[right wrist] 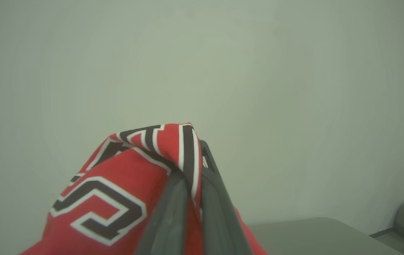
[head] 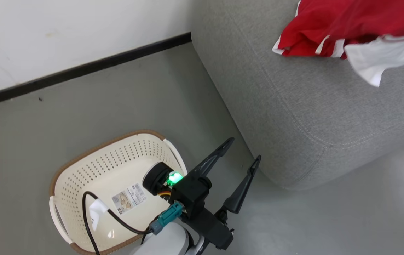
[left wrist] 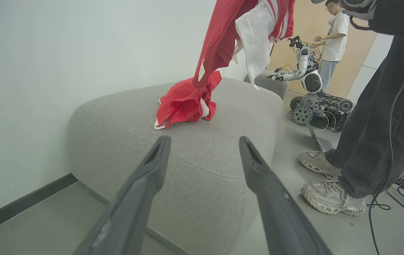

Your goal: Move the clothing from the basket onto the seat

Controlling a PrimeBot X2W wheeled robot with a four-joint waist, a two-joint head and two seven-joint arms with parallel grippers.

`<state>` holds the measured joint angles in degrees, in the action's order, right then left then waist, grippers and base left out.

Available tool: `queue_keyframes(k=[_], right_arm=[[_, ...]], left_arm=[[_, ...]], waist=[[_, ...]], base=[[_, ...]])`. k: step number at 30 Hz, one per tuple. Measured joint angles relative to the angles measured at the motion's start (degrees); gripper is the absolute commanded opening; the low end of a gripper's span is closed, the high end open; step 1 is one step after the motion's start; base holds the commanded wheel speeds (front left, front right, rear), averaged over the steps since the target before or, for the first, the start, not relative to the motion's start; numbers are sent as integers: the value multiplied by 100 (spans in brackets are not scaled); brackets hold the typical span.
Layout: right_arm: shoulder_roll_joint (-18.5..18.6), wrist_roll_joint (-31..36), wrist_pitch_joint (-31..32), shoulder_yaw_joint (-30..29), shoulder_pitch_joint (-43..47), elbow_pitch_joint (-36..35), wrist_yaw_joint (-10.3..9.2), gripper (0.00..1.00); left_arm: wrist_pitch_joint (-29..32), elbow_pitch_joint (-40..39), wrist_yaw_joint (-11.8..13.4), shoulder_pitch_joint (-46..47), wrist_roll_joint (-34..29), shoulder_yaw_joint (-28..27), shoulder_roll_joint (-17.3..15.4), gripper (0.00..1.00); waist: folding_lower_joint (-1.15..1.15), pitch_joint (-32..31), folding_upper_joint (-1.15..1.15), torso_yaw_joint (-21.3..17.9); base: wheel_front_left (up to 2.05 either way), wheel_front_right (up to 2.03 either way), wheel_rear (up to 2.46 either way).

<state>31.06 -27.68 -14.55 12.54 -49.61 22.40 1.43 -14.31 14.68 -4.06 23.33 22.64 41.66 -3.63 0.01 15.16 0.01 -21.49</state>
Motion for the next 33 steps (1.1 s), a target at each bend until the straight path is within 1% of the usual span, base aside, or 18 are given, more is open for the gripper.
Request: queue_keyframes(k=[7, 10, 12, 15, 17, 19, 21, 22, 25, 33], right_arm=[[307, 146, -15, -271, -594, 152, -121, 0], [480, 148, -15, -482, -787, 247, -221, 0], [611, 151, -15, -594, -909, 334, -267, 0], [842, 205, -15, -742, -1129, 568, -382, 0], [904, 254, -16, -777, -1226, 651, -452, 0], [976, 266, -15, -812, -1347, 773, -454, 0], [1060, 304, -15, -855, -1436, 810, -516, 0], [1102, 304, -15, -882, -1482, 824, -523, 0], [1194, 303, -15, -962, -1631, 928, -572, 0], [1296, 253, -7, -1380, -1647, 1410, -749, 0]], left_arm=[[0, 0, -5, 172, -123, 19, -43, 100], [0, 12, -8, 258, -158, 27, -86, 100], [0, 19, -56, 319, -167, 29, -103, 100], [0, 45, -56, 415, -175, 19, -154, 100], [0, 52, -57, 446, -210, 26, -164, 100], [0, 54, -57, 455, -214, 40, -164, 100], [0, 62, -63, 475, -214, 46, -163, 100], [0, 62, -102, 487, -215, 46, -164, 100], [0, 63, -107, 523, -232, 56, -167, 100], [0, 90, -109, 685, -263, 49, -180, 100]], waist=[[1, 460, 0, 137], [0, 660, 0, 205], [1, 786, 0, 254], [1, 1019, 0, 369], [1, 1126, 0, 429], [1, 1226, 1, 485], [1, 1324, 0, 538], [1, 1373, 0, 564], [1, 1517, 0, 632], [0, 1871, 0, 779]], base=[[0, 0, 0], [0, 0, 0], [0, 0, 0], [0, 0, 0], [0, 0, 0], [0, 0, 0], [0, 0, 0], [0, 0, 0], [0, 0, 0], [0, 0, 0]])
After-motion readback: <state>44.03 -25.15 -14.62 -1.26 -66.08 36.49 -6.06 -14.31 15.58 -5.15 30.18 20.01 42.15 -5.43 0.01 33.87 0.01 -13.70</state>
